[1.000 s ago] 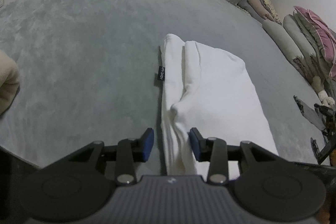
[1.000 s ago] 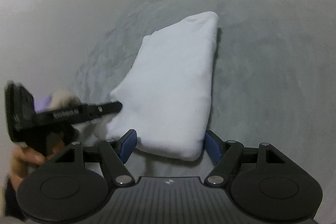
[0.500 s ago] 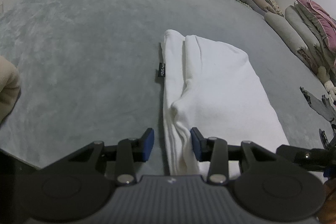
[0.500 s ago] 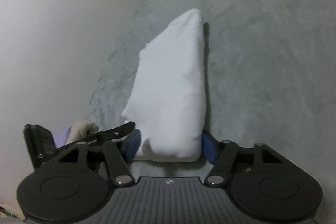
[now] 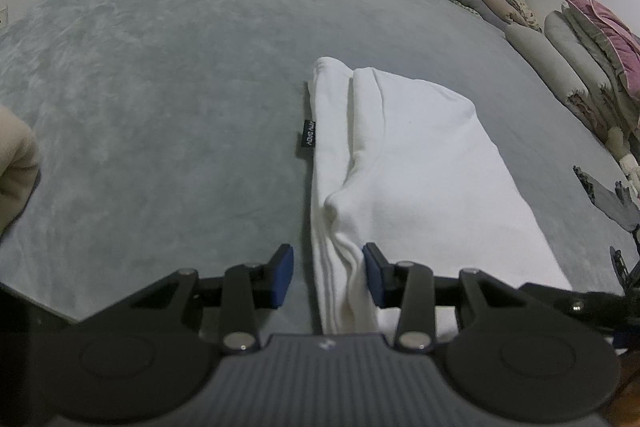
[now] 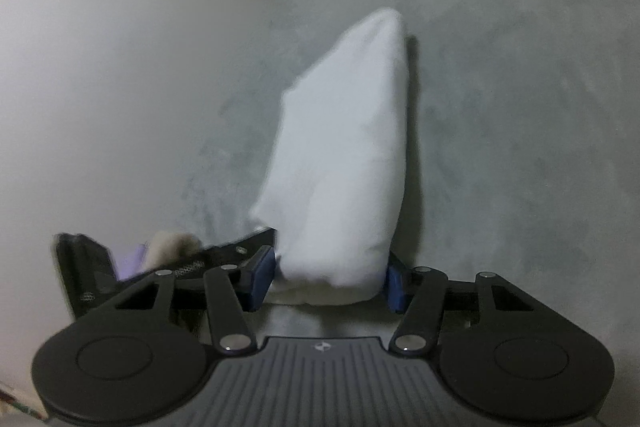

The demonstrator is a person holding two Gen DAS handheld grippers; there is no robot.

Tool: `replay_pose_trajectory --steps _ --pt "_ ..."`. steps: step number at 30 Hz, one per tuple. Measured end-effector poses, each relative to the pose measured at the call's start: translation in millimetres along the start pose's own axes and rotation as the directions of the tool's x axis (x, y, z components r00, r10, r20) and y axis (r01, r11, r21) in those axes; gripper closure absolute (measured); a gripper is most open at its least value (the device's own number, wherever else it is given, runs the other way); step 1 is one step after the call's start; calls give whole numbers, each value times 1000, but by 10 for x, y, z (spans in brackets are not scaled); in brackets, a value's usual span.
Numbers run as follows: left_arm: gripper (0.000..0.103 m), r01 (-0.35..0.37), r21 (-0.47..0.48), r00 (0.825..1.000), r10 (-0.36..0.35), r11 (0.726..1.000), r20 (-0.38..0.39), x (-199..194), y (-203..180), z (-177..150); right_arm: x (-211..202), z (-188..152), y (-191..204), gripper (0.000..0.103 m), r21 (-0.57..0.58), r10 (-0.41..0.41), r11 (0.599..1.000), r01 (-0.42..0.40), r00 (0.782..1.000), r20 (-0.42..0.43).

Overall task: Fold clothes
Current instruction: 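Press the right gripper fingers onto the shirt bundle's end to tuck it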

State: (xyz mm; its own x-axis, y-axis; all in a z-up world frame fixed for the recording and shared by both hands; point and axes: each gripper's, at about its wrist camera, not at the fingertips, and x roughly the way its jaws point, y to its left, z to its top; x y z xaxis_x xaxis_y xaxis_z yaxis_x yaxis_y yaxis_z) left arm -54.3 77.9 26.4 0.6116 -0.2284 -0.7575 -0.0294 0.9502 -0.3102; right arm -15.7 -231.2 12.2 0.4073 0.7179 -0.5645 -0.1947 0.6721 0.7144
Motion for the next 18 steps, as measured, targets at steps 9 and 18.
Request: replay_pose_trajectory --steps 9,18 --pt "63 -19 11 1000 18 1000 10 -25 -36 -2 -63 -3 73 65 10 -31 999 31 998 48" --pt "62 -44 21 999 44 999 13 -9 -78 6 -40 -54 63 48 63 -12 998 9 999 42"
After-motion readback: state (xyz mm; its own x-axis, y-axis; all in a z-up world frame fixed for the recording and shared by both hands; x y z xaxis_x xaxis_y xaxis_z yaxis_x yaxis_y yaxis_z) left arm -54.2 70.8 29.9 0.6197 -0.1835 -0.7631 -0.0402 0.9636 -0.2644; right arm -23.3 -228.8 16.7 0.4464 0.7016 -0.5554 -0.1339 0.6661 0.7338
